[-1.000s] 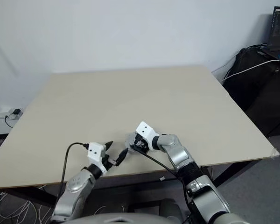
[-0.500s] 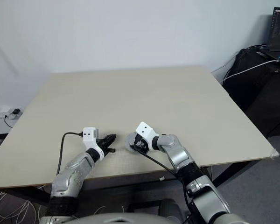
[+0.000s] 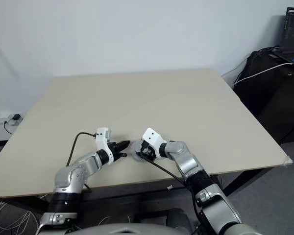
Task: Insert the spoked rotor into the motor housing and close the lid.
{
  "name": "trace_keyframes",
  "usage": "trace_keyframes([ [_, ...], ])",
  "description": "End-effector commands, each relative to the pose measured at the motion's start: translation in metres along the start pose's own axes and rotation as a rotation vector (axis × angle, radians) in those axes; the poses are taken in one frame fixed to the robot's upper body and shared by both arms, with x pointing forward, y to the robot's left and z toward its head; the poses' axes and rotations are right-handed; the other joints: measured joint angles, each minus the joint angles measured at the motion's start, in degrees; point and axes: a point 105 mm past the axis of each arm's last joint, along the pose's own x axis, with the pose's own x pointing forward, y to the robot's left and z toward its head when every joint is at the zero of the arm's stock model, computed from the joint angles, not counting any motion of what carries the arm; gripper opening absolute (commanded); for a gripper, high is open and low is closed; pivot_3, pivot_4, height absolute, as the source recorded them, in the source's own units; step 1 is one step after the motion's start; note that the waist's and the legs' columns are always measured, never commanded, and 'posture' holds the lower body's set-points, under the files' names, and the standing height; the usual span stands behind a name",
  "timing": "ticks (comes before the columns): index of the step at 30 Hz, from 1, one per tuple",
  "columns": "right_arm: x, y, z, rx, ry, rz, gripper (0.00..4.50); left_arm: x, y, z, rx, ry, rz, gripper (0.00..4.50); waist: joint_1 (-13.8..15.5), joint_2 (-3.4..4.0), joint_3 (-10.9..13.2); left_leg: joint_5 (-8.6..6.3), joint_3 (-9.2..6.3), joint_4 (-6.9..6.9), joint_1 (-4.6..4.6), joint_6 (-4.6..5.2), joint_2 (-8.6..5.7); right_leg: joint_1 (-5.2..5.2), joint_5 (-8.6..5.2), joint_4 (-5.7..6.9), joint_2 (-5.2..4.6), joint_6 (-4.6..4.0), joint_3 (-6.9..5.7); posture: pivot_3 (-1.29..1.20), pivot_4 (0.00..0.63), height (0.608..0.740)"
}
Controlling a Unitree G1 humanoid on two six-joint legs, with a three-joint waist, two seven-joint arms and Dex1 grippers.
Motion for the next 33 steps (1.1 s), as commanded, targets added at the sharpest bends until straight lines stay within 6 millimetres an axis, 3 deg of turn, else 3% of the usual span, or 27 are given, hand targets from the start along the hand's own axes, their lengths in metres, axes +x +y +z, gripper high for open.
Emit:
trace_keyframes([
  [1,0.0,0.002,-0.019,0.014,0.082,0.001,3.23,0.003,-0.013,0.004,0.017,0.037,-0.069,0.02,0.0,0.0,0.0,0.0,0.0,0.0,0.0,0.0,0.0,0.0,0.0,0.0,0.0,0.0,0.0,0.0,0.0,0.74],
  [11,0.001,0.003,-0.018,0.01,0.079,0.003,3.23,0.012,-0.009,-0.01,0.022,0.143,0.001,0.02,-0.1,-0.02,0.0,-0.05,-0.01,-0.03,0.02,-0.12,0.0,0.0,-0.01,0.0,0.0,-0.02,0.01,0.0,0.0,0.74],
  [24,0.001,0.004,-0.018,0.012,0.08,0.004,3.23,0.013,0.016,-0.014,0.048,0.197,0.163,0.02,-0.1,-0.08,0.0,-0.05,-0.04,-0.07,0.16,-0.14,0.0,0.15,-0.03,-0.02,0.0,-0.02,-0.01,0.0,0.0,0.74],
  [33,0.001,0.006,-0.02,0.014,0.085,0.008,3.23,0.014,0.0,-0.023,0.021,0.233,0.054,0.02,-0.2,-0.08,-0.1,-0.07,-0.05,-0.12,0.31,-0.17,0.0,0.29,-0.06,-0.07,-0.01,-0.01,-0.01,0.0,0.0,0.74],
])
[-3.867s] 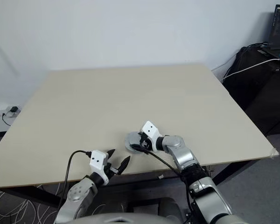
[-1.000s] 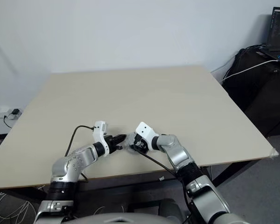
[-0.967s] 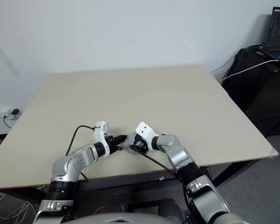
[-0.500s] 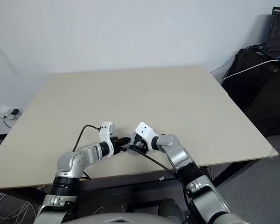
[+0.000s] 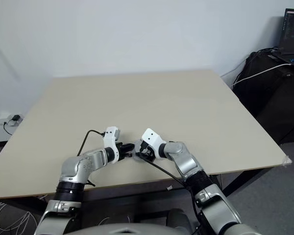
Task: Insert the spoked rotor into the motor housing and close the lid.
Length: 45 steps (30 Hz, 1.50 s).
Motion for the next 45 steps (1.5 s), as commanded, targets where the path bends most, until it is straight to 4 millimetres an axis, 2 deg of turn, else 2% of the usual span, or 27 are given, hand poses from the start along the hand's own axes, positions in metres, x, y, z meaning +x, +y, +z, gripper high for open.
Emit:
trace_keyframes([
  [1,-0.001,0.002,-0.019,0.015,0.076,0.002,3.23,0.001,-0.006,-0.013,-0.008,0.064,-0.042,0.02,0.0,0.0,0.0,0.0,0.0,-0.02,0.0,0.0,0.0,0.0,-0.01,-0.01,0.0,0.0,0.0,0.0,0.0,0.74],
  [11,-0.002,0.004,-0.017,0.024,0.06,0.023,3.23,0.0,-0.01,-0.019,-0.013,0.097,-0.079,0.02,0.2,0.0,0.0,-0.01,-0.08,-0.03,0.02,0.0,-0.04,0.06,-0.08,-0.02,-0.03,0.01,-0.02,0.0,0.0,0.74],
  [13,-0.002,0.002,-0.013,0.038,0.039,0.01,3.95,0.0,-0.01,-0.019,-0.014,0.099,-0.079,0.0,0.3,0.0,0.0,-0.01,-0.09,-0.03,0.02,0.0,-0.05,0.07,-0.09,-0.02,-0.04,0.03,-0.02,0.0,0.0,0.74],
  [15,-0.002,0.001,-0.011,0.044,0.032,0.008,4.49,0.0,-0.009,-0.02,-0.015,0.1,-0.077,0.0,0.3,0.0,0.0,-0.01,-0.11,-0.04,0.02,0.0,-0.05,0.06,-0.11,-0.03,-0.03,0.03,-0.02,0.0,0.0,0.74],
  [23,-0.007,0.001,-0.005,0.042,0.002,0.009,4.49,0.0,-0.011,-0.023,-0.028,0.096,-0.079,0.0,0.3,-0.01,0.0,-0.02,-0.15,-0.06,0.0,-0.01,-0.06,0.06,-0.14,-0.04,-0.04,0.03,-0.03,0.0,0.0,0.74],
  [30,-0.025,-0.001,0.007,0.059,-0.057,0.026,4.49,-0.001,-0.011,-0.025,-0.021,0.107,-0.083,0.0,0.5,-0.07,0.1,-0.06,-0.28,-0.09,-0.1,0.02,-0.14,0.03,-0.25,-0.08,-0.08,0.13,-0.06,0.0,0.0,0.74],
  [37,-0.047,-0.02,-0.002,0.076,-0.047,-0.05,4.49,0.001,-0.015,-0.026,-0.017,0.112,-0.099,0.0,0.5,-0.13,0.1,-0.1,-0.3,-0.1,-0.14,0.02,-0.16,0.03,-0.29,-0.1,-0.11,0.15,-0.07,0.0,0.0,0.74],
  [42,-0.066,-0.025,-0.007,0.184,-0.08,-0.074,4.49,0.001,-0.014,-0.026,-0.006,0.12,-0.1,0.0,0.6,-0.16,0.2,-0.12,-0.36,-0.11,-0.21,0.03,-0.16,0.0,-0.36,-0.11,-0.13,0.16,-0.12,0.0,0.0,0.74],
  [45,-0.075,-0.031,-0.004,0.349,-0.146,-0.132,4.49,0.001,-0.014,-0.025,-0.003,0.121,-0.102,0.0,0.8,-0.19,0.2,-0.12,-0.36,-0.11,-0.23,0.03,-0.17,-0.03,-0.36,-0.11,-0.14,0.16,-0.11,0.0,0.0,0.74],
])
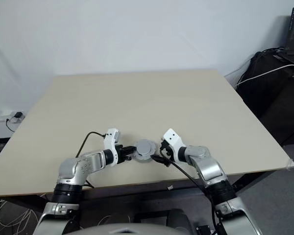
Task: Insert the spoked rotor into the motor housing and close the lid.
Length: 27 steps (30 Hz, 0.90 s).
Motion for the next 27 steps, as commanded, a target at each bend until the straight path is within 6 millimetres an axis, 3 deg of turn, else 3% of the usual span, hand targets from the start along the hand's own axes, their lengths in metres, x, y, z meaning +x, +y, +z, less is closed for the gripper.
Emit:
trace_keyframes([
  [1,-0.011,-0.006,0.026,0.138,-0.129,-0.043,4.49,0.006,-0.004,-0.018,-0.005,0.089,-0.011,0.0,0.1,-0.02,0.0,0.0,0.0,0.0,-0.01,0.0,0.0,-0.01,0.0,0.0,0.0,0.0,0.0,0.0,0.0,0.74],
  [6,-0.023,0.001,0.051,0.489,-0.277,-0.007,4.49,0.006,-0.004,-0.018,-0.002,0.087,-0.016,0.0,0.5,0.0,0.0,0.0,-0.06,-0.01,-0.14,0.0,0.02,-0.14,0.0,0.01,0.0,0.0,-0.02,0.0,0.0,0.74],
  [11,-0.008,0.006,0.027,0.773,-0.095,-0.066,4.49,0.006,-0.004,-0.018,0.004,0.092,-0.015,0.0,1.1,0.09,0.0,0.0,-0.06,0.01,-0.48,0.0,-0.01,-0.5,0.05,0.03,-0.02,-0.01,-0.02,0.0,0.0,0.74],
  [16,0.003,0.022,0.013,0.845,0.022,-0.017,4.49,0.007,-0.005,-0.018,0.005,0.089,-0.019,0.0,1.3,0.18,-0.1,0.01,-0.07,-0.02,-0.7,0.01,-0.05,-0.71,0.23,0.04,-0.03,-0.34,-0.04,0.0,0.0,0.74],
  [27,0.011,0.021,0.003,0.894,0.068,-0.006,4.49,0.009,-0.008,-0.017,0.004,0.085,-0.031,0.0,1.0,0.22,-0.1,0.02,-0.03,0.03,-0.68,0.03,-0.06,-0.68,0.05,0.03,-0.01,0.0,-0.04,0.0,0.0,0.74],
])
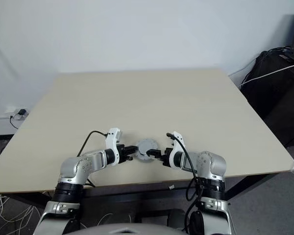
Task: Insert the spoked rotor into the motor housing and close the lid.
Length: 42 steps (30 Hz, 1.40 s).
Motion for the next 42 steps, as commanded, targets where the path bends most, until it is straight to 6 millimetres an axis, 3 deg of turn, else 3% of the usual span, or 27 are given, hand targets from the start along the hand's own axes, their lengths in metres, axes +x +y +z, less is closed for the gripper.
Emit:
trace_keyframes([
  [1,0.003,0.005,0.007,0.005,-0.02,0.024,4.49,0.007,-0.003,-0.018,-0.01,0.079,-0.009,0.0,0.0,0.0,0.0,0.0,0.0,0.0,0.0,0.0,0.0,0.0,0.0,0.0,0.0,0.0,0.0,0.0,0.0,0.74],
  [8,0.006,-0.004,0.021,0.124,-0.098,0.042,4.49,0.007,-0.004,-0.018,-0.008,0.078,-0.013,0.0,-0.6,0.02,0.0,0.01,0.01,0.04,0.13,-0.01,0.02,0.15,0.02,0.0,0.02,0.03,0.0,0.0,0.0,0.74],
  [14,0.013,0.014,0.026,0.158,-0.097,0.116,4.49,0.007,-0.004,-0.017,-0.005,0.081,-0.013,0.0,-0.7,0.06,0.0,0.02,0.0,0.04,0.12,0.0,0.01,0.15,0.04,0.0,0.01,0.06,0.01,0.0,0.0,0.74],
  [22,0.022,0.032,0.014,0.199,-0.027,0.195,4.49,0.006,-0.003,-0.017,-0.007,0.075,-0.009,0.0,-0.8,0.1,0.0,0.02,-0.02,0.03,0.09,0.0,0.01,0.12,0.04,0.0,0.01,0.04,0.01,0.0,0.0,0.74],
  [30,0.016,0.061,0.008,0.229,0.017,0.382,4.49,0.004,-0.001,-0.018,-0.01,0.074,-0.001,0.0,-1.5,0.22,0.1,0.02,-0.02,0.01,0.08,-0.01,0.03,0.06,0.03,0.02,0.02,0.03,0.02,0.0,0.0,0.74],
  [40,0.021,0.046,0.005,0.262,-0.023,0.282,4.49,0.004,-0.001,-0.02,-0.012,0.077,-0.004,0.0,-2.0,0.23,0.1,0.02,-0.01,-0.02,0.07,-0.03,0.04,0.04,0.04,0.03,0.03,0.05,0.01,0.0,0.0,0.74],
  [42,0.022,0.045,0.005,0.265,-0.028,0.271,4.1,0.004,-0.001,-0.02,-0.011,0.078,-0.005,0.0,-1.9,0.23,0.1,0.02,-0.01,-0.01,0.07,-0.02,0.03,0.05,0.04,0.02,0.01,0.05,0.01,0.0,0.0,0.74],
])
